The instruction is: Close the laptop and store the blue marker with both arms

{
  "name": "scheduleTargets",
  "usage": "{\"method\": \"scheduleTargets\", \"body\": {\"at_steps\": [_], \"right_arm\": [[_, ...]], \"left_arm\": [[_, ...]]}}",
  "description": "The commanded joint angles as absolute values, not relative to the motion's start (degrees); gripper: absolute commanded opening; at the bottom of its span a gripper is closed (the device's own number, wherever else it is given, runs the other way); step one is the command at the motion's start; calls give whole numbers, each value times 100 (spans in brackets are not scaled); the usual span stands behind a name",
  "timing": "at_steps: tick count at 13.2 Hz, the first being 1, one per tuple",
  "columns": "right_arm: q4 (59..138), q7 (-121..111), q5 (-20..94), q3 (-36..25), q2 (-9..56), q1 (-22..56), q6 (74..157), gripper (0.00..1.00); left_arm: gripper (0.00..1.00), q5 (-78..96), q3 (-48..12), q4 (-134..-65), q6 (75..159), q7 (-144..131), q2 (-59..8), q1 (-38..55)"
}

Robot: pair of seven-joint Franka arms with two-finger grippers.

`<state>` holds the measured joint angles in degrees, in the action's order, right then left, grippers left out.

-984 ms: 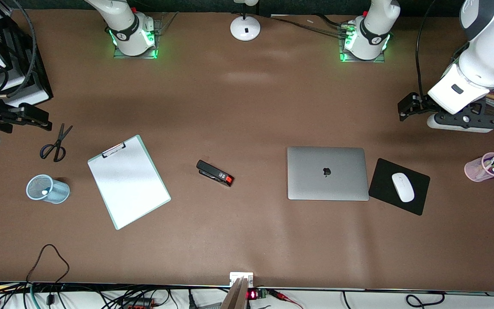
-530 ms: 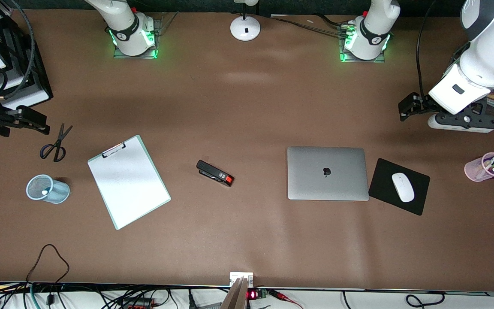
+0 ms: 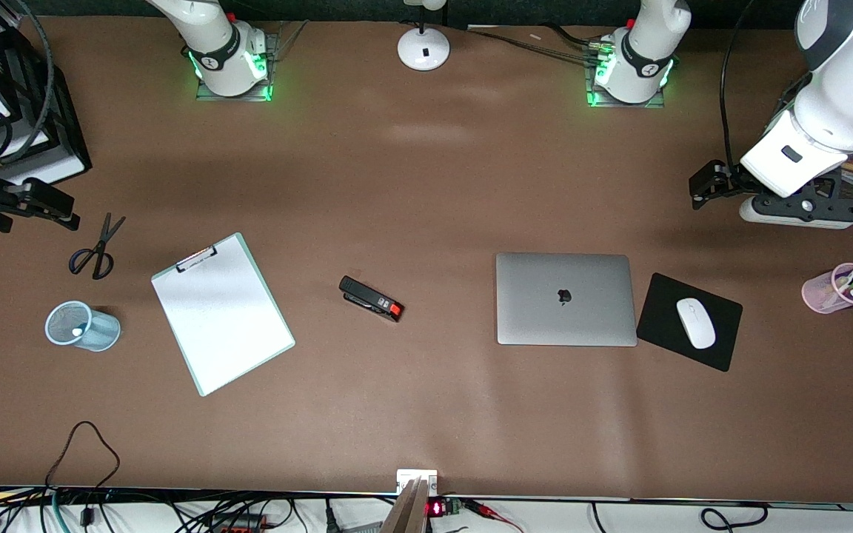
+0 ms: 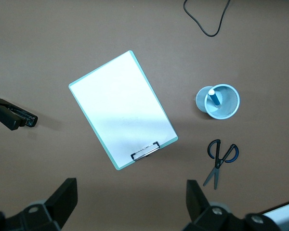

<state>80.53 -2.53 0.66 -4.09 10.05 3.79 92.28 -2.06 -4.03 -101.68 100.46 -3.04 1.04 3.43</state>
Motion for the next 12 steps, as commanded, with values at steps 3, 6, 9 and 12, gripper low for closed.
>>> {"method": "scheduleTargets", "body": {"at_steps": [3, 6, 9, 12], "right_arm": [[8901, -237, 97, -378, 432, 299, 9702, 100], [9272, -237, 97, -352, 124, 316, 9852, 100], [9377, -255, 88, -334, -43, 316, 9783, 100], [9659, -229, 88, -264, -290, 247, 9765, 100]], "left_arm": [[100, -351, -413, -10028, 9923, -334, 79, 343], [100, -360, -413, -10028, 9914, -334, 79, 343], [100, -360, -413, -10028, 9914, -334, 79, 343], [100, -369, -413, -10028, 9914, -334, 79, 351]]}}
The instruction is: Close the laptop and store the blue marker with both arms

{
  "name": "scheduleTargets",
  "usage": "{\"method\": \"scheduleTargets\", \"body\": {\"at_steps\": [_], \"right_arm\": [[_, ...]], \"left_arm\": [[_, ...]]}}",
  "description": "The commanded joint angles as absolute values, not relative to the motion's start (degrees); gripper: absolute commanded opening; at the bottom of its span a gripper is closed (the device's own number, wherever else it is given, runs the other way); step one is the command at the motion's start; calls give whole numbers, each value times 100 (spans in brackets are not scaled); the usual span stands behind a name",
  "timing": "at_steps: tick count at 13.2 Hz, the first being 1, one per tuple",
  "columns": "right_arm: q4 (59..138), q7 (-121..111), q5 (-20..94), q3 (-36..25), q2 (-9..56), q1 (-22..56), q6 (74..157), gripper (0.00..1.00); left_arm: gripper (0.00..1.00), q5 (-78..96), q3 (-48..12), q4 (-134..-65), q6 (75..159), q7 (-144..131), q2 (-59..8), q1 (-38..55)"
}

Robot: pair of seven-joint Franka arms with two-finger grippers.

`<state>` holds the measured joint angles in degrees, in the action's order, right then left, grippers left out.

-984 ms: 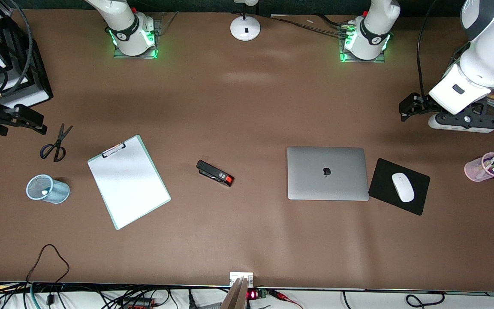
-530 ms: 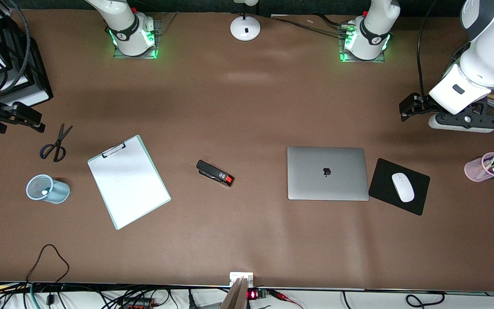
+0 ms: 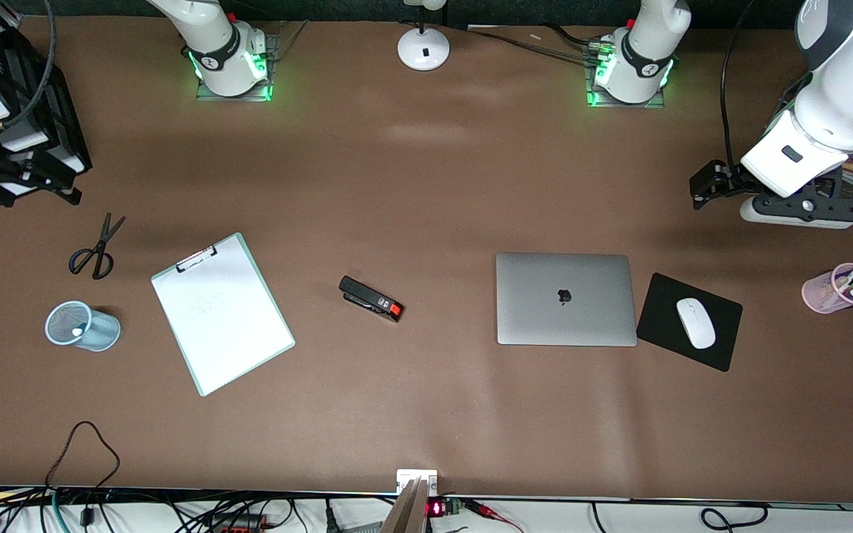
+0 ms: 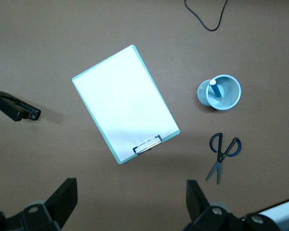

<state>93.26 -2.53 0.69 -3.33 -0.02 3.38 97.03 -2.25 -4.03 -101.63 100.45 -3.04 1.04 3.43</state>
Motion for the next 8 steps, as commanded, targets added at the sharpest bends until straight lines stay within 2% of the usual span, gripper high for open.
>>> {"method": "scheduleTargets", "body": {"at_steps": [1, 4, 8], "right_arm": [[9659, -237, 97, -264, -307, 211, 9756, 100], [9607, -237, 97, -264, -413, 193, 9326, 100], [9545, -290, 88, -281, -422, 220, 9255, 100]], "left_arm": [[100, -369, -413, -10028, 9914, -334, 70, 343], [100, -369, -413, -10028, 9914, -334, 79, 343], [100, -369, -413, -10028, 9914, -316, 79, 343]]}}
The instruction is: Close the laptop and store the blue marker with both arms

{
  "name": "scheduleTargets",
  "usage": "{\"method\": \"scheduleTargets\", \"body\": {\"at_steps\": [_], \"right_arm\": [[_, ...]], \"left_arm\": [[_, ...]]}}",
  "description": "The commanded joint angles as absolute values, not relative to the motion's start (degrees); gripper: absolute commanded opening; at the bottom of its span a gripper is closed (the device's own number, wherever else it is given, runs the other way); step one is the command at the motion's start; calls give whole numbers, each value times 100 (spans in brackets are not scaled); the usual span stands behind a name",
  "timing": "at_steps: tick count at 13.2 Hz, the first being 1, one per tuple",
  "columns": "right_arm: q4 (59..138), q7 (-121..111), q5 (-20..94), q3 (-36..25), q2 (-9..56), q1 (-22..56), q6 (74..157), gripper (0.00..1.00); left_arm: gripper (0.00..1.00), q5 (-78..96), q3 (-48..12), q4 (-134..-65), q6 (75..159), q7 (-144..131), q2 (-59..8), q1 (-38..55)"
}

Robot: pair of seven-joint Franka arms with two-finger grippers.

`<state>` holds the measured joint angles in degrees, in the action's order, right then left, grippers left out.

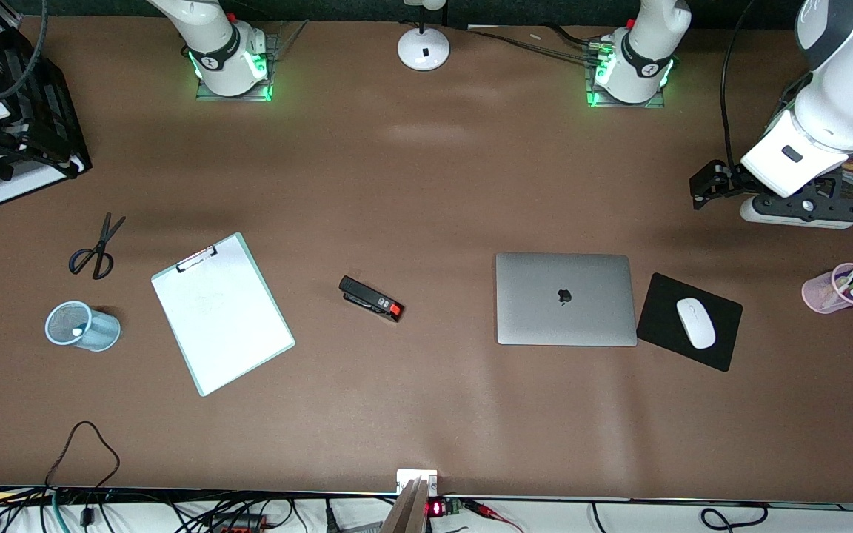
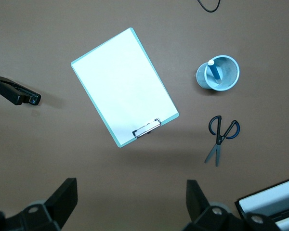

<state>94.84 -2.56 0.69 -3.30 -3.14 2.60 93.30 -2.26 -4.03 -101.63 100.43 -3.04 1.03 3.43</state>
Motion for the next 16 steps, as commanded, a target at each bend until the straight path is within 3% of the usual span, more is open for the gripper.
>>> {"method": "scheduleTargets", "body": {"at_steps": [1, 16], "right_arm": [[9536, -299, 88, -273, -413, 228, 9237, 100], [9536, -343, 0, -299, -404, 211, 9088, 100]], "left_arm": [[100, -369, -413, -10028, 9914, -316, 79, 343], [100, -360, -413, -10028, 9861, -290, 79, 352]]}}
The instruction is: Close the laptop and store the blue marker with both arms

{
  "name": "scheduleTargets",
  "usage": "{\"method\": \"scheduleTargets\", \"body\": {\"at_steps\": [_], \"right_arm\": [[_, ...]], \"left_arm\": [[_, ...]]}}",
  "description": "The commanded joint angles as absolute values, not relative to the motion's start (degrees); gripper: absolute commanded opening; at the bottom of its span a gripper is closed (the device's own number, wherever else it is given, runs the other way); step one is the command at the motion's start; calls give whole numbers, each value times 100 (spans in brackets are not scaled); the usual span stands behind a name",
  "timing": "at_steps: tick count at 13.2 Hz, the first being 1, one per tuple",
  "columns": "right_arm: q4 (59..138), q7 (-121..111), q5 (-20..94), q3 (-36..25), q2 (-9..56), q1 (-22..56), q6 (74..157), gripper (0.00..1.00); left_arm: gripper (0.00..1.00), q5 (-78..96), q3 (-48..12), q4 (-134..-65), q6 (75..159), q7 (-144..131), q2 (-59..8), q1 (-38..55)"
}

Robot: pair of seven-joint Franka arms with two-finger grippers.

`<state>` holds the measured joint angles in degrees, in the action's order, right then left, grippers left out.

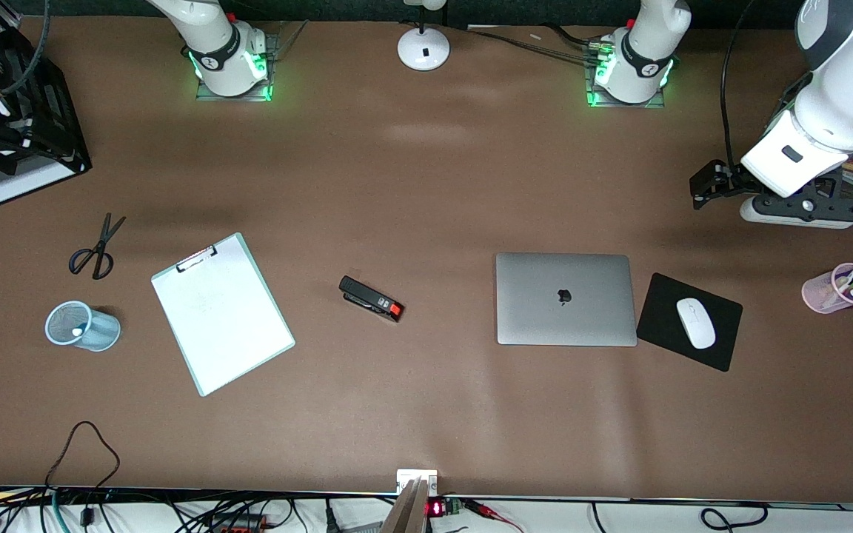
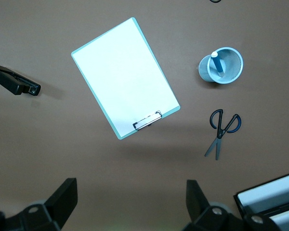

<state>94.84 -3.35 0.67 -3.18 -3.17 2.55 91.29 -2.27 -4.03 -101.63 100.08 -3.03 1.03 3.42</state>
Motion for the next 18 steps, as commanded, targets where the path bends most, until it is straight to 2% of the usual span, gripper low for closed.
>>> {"method": "scheduleTargets", "body": {"at_steps": [1, 18], "right_arm": [[9536, -343, 0, -299, -396, 202, 9097, 100], [9527, -44, -9, -316, -369, 220, 9132, 100]], "left_arm": [[100, -360, -413, -10028, 9853, -307, 79, 352], [100, -369, -448, -10002, 9765, -272, 70, 352]]}}
